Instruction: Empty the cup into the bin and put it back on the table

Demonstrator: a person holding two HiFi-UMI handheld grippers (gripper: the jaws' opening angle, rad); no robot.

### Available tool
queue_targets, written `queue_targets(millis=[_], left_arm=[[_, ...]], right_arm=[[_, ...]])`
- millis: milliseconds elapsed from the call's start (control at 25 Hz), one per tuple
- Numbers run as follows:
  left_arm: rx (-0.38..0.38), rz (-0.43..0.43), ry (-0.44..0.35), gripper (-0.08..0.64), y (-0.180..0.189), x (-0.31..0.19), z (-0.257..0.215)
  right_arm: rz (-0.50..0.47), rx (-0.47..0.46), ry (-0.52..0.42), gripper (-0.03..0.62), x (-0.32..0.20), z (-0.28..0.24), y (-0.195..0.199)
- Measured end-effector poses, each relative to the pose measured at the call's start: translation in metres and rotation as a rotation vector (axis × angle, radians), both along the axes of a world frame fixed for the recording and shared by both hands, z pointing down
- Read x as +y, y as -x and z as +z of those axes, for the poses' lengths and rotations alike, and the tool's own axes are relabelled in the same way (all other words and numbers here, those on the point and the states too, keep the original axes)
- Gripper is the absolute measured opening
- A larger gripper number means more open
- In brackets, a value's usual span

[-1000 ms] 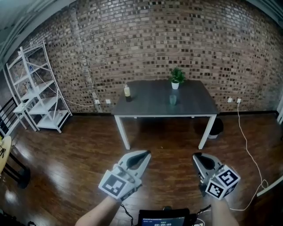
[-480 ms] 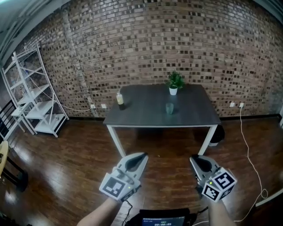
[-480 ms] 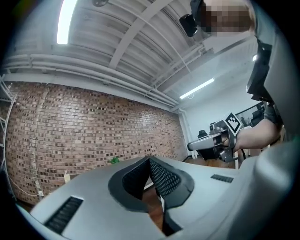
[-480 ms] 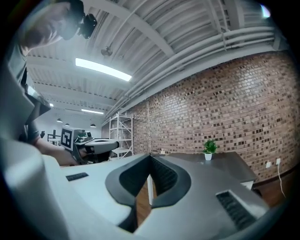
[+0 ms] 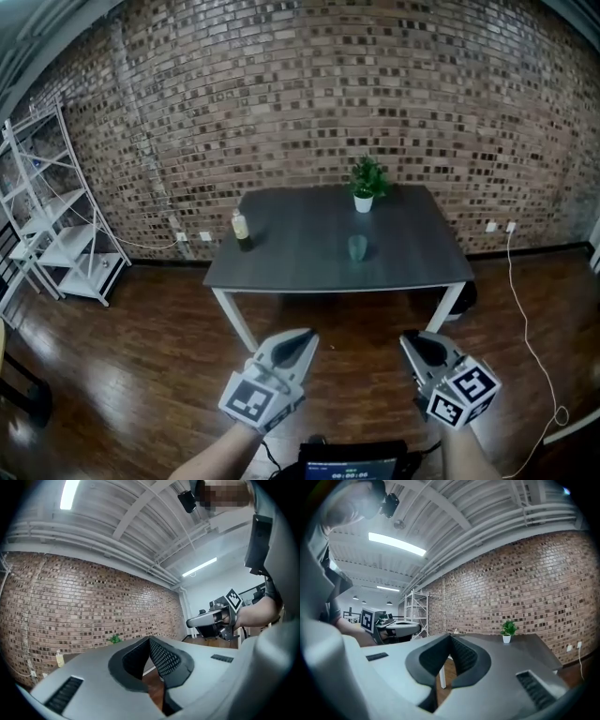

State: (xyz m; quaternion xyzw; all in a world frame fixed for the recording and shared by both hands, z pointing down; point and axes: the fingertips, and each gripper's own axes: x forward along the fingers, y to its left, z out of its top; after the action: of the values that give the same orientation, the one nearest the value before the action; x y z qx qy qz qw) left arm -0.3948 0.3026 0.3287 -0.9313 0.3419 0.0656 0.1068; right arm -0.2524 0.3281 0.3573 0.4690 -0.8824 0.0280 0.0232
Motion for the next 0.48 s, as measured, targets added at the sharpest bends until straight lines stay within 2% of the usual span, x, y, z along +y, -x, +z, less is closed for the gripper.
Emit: queue_targets(millis=[480], left_arm=[[-0.019,0.03,0.009,0.0,0.018,-0.137,-0.003]], right_arm=[[0.055,0.001,0.021,0.005,-0.137,0.002,0.013]])
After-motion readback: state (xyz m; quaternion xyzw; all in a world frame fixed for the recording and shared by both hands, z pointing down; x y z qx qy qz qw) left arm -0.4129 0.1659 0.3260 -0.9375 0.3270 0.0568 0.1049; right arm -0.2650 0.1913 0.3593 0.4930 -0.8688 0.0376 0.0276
